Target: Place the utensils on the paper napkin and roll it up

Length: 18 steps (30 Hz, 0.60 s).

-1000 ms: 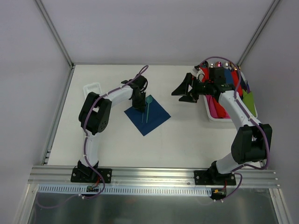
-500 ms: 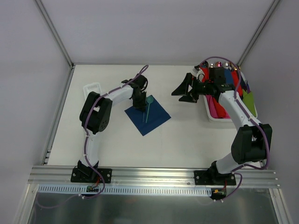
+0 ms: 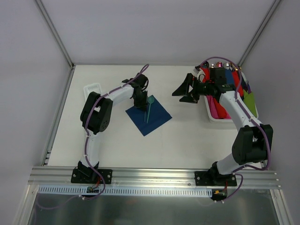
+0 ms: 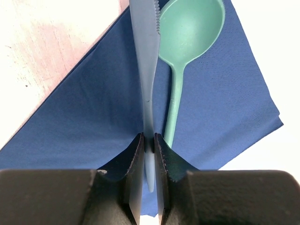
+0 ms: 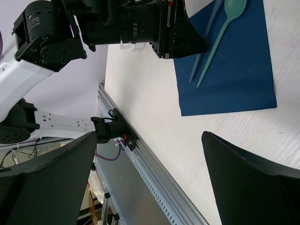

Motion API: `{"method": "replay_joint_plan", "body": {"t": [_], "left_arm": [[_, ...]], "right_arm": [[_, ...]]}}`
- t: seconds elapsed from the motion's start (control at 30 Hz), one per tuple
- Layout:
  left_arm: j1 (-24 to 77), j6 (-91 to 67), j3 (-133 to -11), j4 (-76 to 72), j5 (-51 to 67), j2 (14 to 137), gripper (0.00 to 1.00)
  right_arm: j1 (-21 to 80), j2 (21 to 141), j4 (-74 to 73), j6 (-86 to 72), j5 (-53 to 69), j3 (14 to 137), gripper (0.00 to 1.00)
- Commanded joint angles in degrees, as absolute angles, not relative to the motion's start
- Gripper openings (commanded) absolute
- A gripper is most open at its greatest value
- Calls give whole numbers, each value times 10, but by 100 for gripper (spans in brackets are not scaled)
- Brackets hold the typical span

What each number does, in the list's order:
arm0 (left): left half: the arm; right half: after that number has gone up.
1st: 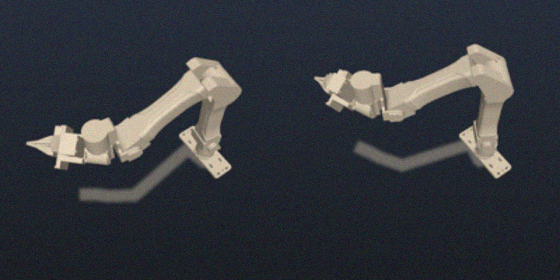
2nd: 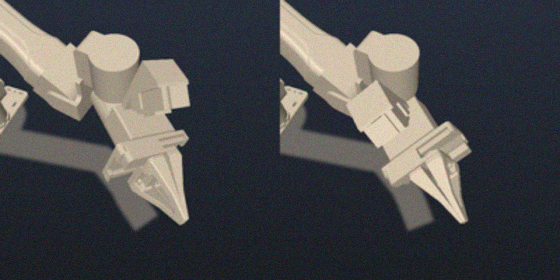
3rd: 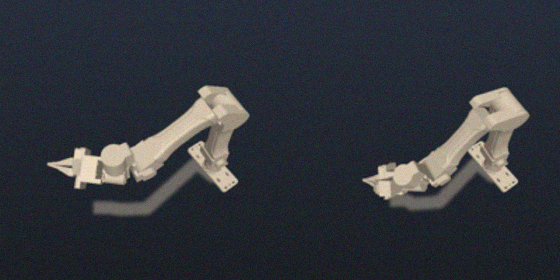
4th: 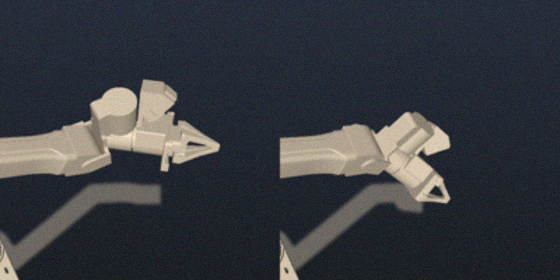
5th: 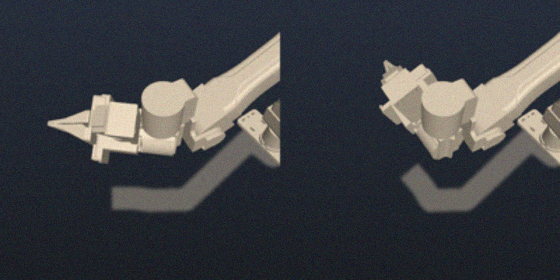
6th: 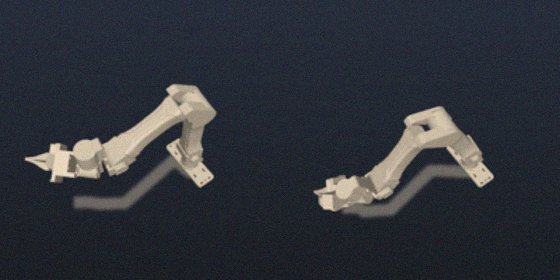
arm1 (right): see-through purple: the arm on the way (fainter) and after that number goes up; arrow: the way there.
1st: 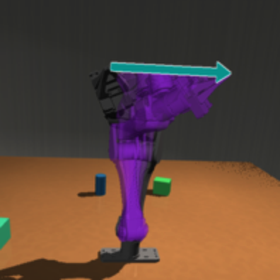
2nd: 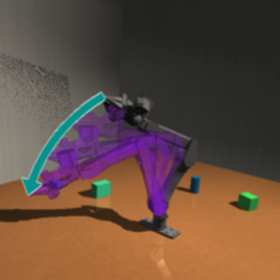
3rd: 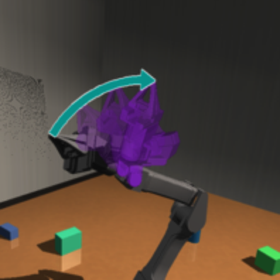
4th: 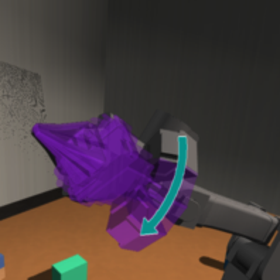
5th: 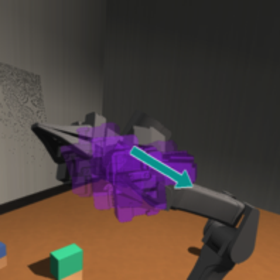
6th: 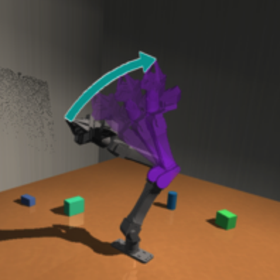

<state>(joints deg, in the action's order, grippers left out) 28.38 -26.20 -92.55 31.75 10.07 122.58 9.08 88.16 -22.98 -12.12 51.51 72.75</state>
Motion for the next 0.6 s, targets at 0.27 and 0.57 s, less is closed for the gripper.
{"method": "replay_joint_plan", "body": {"t": [0.27, 0.57], "left_arm": [[277, -269, -949, 319, 120, 1235, 16], [277, -261, -941, 319, 116, 1214, 21]], "right_arm": [[88, 882, -229, -112, 530, 737, 99], [88, 884, -229, -102, 530, 737, 99]]}}
